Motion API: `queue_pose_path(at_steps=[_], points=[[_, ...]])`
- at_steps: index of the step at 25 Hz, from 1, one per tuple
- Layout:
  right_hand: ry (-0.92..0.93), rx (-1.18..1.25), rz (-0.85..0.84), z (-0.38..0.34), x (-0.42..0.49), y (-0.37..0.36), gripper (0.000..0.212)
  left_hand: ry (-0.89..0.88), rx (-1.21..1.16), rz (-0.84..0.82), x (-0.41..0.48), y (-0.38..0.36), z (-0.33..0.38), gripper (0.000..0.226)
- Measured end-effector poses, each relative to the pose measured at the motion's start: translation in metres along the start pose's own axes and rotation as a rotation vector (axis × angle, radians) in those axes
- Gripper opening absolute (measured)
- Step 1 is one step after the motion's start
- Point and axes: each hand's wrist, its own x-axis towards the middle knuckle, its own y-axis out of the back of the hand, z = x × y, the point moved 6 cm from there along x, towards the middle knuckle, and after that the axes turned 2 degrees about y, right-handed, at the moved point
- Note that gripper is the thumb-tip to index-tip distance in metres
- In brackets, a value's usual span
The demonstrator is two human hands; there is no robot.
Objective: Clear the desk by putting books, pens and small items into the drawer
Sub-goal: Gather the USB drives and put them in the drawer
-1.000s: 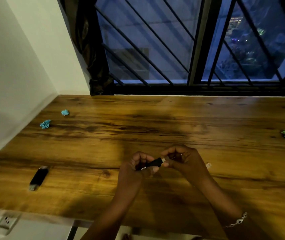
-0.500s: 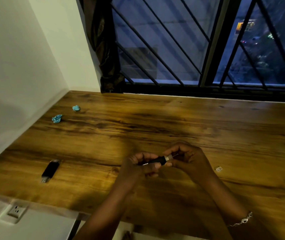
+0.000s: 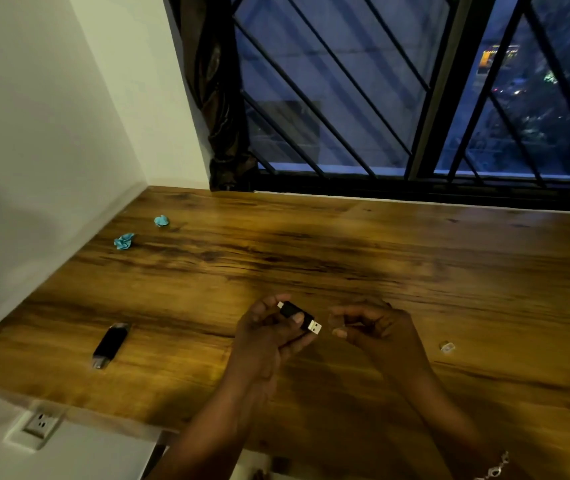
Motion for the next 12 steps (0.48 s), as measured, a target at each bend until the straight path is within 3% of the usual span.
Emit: queue_pose_path(at_steps=[5,8,12], points=[[0.022,0.008,0.042,-0.005,-0.010,-0.013,0.036,0.055,-0.154,0.054,-0.003,0.000,0.001,0.017],[0.049,0.011,0.051,-0.013,-0.012,-0.019,0.024,0.069,-0.159,0.063,-0.002,0.001,-0.002,0.017],[0.077,-0.005,0.079,-0.019,-0.013,-0.020,0.027,0.052,-0.126,0.039,-0.004,0.003,-0.001,0.016]])
